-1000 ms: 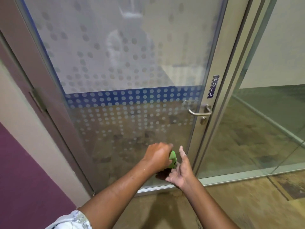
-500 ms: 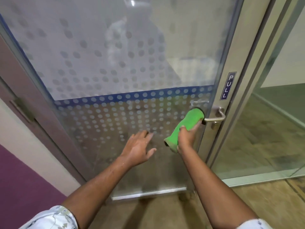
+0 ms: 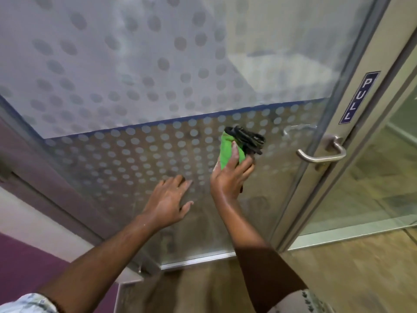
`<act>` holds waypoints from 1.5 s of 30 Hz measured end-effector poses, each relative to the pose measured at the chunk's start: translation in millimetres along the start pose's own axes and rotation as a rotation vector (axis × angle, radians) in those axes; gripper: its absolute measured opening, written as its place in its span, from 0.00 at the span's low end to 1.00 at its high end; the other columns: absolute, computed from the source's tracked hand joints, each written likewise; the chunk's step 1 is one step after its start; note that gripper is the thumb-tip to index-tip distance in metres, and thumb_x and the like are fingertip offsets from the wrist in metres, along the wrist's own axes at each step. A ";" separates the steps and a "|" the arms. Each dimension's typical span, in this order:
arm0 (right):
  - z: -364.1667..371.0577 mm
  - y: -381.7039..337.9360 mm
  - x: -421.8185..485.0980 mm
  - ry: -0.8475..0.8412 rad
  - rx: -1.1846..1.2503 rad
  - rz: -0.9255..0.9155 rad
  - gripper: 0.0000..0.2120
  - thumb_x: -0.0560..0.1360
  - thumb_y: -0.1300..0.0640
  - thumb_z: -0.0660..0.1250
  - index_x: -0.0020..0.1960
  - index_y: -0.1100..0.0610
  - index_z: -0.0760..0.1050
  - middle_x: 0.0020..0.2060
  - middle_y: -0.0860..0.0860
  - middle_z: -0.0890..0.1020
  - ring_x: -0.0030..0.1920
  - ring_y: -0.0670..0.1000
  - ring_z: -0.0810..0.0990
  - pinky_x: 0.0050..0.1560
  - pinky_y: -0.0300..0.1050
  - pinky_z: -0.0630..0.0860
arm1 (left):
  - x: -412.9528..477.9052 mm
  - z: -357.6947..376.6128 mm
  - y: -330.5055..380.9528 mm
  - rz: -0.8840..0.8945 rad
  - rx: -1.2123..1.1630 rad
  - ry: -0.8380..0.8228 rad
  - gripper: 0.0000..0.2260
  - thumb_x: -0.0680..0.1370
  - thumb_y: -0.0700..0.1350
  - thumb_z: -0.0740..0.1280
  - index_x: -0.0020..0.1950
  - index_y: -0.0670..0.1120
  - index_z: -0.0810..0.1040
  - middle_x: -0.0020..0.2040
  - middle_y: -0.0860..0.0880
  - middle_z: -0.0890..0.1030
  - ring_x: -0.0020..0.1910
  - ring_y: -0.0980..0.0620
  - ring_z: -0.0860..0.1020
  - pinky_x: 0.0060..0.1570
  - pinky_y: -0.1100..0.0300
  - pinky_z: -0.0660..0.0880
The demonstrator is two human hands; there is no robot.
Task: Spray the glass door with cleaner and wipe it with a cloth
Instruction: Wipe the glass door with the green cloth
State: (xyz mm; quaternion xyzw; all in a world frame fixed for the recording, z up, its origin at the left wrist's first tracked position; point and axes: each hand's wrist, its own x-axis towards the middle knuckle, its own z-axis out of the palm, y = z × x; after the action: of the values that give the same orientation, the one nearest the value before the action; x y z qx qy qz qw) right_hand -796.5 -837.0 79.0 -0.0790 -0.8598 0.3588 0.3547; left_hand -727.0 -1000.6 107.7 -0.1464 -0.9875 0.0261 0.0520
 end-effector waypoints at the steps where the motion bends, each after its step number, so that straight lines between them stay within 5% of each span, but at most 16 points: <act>1: 7.1 5.2 -10.7 -0.029 -0.048 -0.056 0.36 0.69 0.56 0.73 0.74 0.53 0.64 0.67 0.70 0.72 0.67 0.70 0.67 0.67 0.68 0.73 | 2.5 4.3 1.1 0.013 0.004 -0.012 0.28 0.79 0.60 0.63 0.76 0.49 0.70 0.66 0.47 0.74 0.63 0.45 0.75 0.60 0.51 0.70; 6: 20.1 50.2 -24.1 -0.077 -0.134 -0.277 0.35 0.61 0.61 0.82 0.62 0.49 0.68 0.64 0.64 0.65 0.64 0.67 0.65 0.48 0.65 0.82 | 14.2 20.8 11.3 0.051 -0.013 -0.043 0.26 0.78 0.58 0.65 0.72 0.48 0.73 0.63 0.45 0.75 0.59 0.43 0.76 0.58 0.50 0.72; 11: 13.8 102.3 -53.5 -0.357 -0.259 -0.267 0.25 0.67 0.67 0.77 0.61 0.51 0.81 0.60 0.65 0.75 0.61 0.72 0.77 0.48 0.64 0.84 | 21.0 29.9 28.5 0.059 -0.034 -0.063 0.24 0.77 0.58 0.65 0.70 0.48 0.73 0.61 0.45 0.75 0.59 0.43 0.76 0.58 0.49 0.71; 16: 5.0 120.0 -58.0 -0.576 -0.242 -0.171 0.27 0.74 0.68 0.66 0.70 0.48 0.74 0.67 0.59 0.71 0.66 0.63 0.70 0.57 0.58 0.78 | 15.4 35.0 34.6 0.067 -0.033 -0.079 0.24 0.78 0.58 0.64 0.71 0.49 0.72 0.62 0.46 0.74 0.60 0.44 0.74 0.59 0.49 0.70; 19: -6.5 119.1 -54.0 -0.464 -0.103 0.073 0.29 0.73 0.69 0.66 0.71 0.50 0.73 0.68 0.59 0.70 0.65 0.63 0.71 0.61 0.56 0.75 | 8.3 29.4 30.9 0.057 -0.037 -0.059 0.24 0.78 0.58 0.64 0.72 0.49 0.72 0.62 0.46 0.74 0.59 0.45 0.75 0.60 0.50 0.70; 23: -24.9 108.7 -25.7 -0.071 0.293 0.636 0.32 0.75 0.67 0.67 0.77 0.58 0.65 0.69 0.63 0.74 0.68 0.64 0.75 0.68 0.54 0.71 | -0.5 21.6 17.1 0.045 -0.029 -0.026 0.24 0.78 0.58 0.64 0.72 0.49 0.73 0.62 0.47 0.75 0.59 0.45 0.75 0.60 0.50 0.71; 27: -9.4 40.2 -0.3 -0.004 0.576 0.788 0.33 0.77 0.69 0.65 0.79 0.61 0.58 0.73 0.64 0.72 0.69 0.63 0.77 0.68 0.49 0.73 | -8.8 9.7 1.7 0.005 -0.036 0.032 0.22 0.78 0.54 0.67 0.69 0.46 0.76 0.59 0.46 0.77 0.56 0.44 0.77 0.56 0.49 0.72; 33: 5.5 -33.5 -47.3 -0.213 0.527 0.486 0.34 0.74 0.68 0.65 0.78 0.59 0.59 0.74 0.63 0.69 0.71 0.64 0.73 0.69 0.58 0.73 | -29.1 -2.0 -31.7 -0.105 0.025 0.019 0.22 0.69 0.47 0.75 0.62 0.44 0.80 0.56 0.42 0.79 0.52 0.40 0.80 0.52 0.48 0.75; 38: 6.8 -51.2 -68.7 -0.366 0.386 0.254 0.36 0.74 0.67 0.66 0.79 0.56 0.60 0.74 0.57 0.67 0.73 0.61 0.69 0.73 0.55 0.69 | -41.4 1.7 -45.4 -0.155 0.081 -0.027 0.20 0.69 0.49 0.74 0.59 0.46 0.80 0.54 0.44 0.79 0.53 0.41 0.79 0.51 0.48 0.74; 43: -2.1 -43.2 -77.5 -0.807 0.149 -0.151 0.33 0.74 0.66 0.66 0.77 0.50 0.65 0.69 0.56 0.71 0.67 0.62 0.72 0.68 0.53 0.71 | -52.5 7.8 -41.5 -0.176 0.100 -0.062 0.17 0.70 0.49 0.73 0.57 0.47 0.81 0.52 0.43 0.79 0.52 0.41 0.79 0.50 0.48 0.73; 45: -2.9 -44.3 -85.1 -0.845 0.164 -0.137 0.33 0.74 0.65 0.67 0.77 0.49 0.65 0.69 0.54 0.71 0.67 0.61 0.73 0.68 0.52 0.71 | -55.6 8.4 -40.4 -0.170 0.105 -0.054 0.17 0.69 0.48 0.74 0.56 0.46 0.82 0.51 0.43 0.79 0.50 0.40 0.79 0.49 0.47 0.74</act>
State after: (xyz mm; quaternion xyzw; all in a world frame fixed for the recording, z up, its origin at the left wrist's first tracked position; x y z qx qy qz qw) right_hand -726.7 -901.0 63.3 0.1604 -0.9013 0.4025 -0.0003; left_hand -686.6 -1055.7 96.8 -0.0584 -0.9947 0.0772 0.0351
